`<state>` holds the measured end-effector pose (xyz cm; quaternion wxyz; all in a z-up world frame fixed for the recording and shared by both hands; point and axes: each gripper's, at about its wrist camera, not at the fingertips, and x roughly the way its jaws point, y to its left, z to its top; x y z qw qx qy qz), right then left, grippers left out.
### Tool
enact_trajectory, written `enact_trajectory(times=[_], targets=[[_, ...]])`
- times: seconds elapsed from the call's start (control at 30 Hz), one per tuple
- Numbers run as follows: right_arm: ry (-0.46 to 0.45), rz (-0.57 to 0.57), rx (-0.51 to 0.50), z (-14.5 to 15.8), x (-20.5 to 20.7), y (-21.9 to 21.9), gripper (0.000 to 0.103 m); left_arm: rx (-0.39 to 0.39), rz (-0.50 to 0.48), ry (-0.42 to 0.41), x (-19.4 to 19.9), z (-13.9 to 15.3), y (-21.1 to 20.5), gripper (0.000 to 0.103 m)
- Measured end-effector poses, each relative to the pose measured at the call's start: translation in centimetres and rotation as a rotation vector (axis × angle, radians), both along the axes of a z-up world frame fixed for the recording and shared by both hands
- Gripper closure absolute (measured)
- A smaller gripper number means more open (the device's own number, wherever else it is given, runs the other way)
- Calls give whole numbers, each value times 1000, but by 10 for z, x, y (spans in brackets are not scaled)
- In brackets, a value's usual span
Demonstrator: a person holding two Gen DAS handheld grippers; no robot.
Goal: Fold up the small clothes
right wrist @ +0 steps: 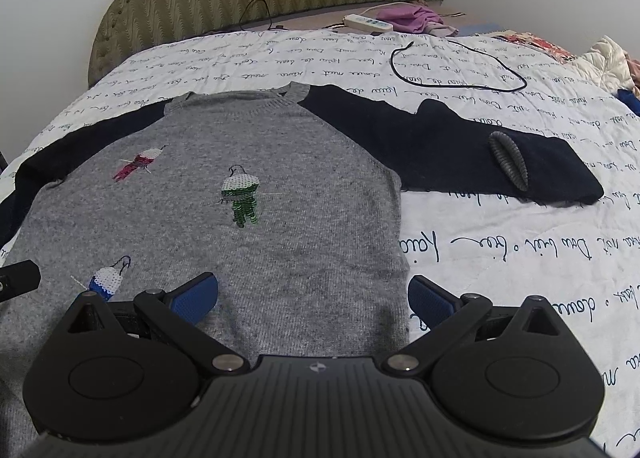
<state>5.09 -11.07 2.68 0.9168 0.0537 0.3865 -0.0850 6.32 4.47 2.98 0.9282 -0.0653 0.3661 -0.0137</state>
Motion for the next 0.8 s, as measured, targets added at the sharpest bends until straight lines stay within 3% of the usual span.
enact_trajectory(times=[0.63, 0.8], targets=[[3, 10, 1, 3, 2, 5, 0, -6, 4, -5, 1, 1, 3, 0], [-13, 15, 2, 7, 1, 7, 0, -14, 66, -49, -4, 6, 20, 0]])
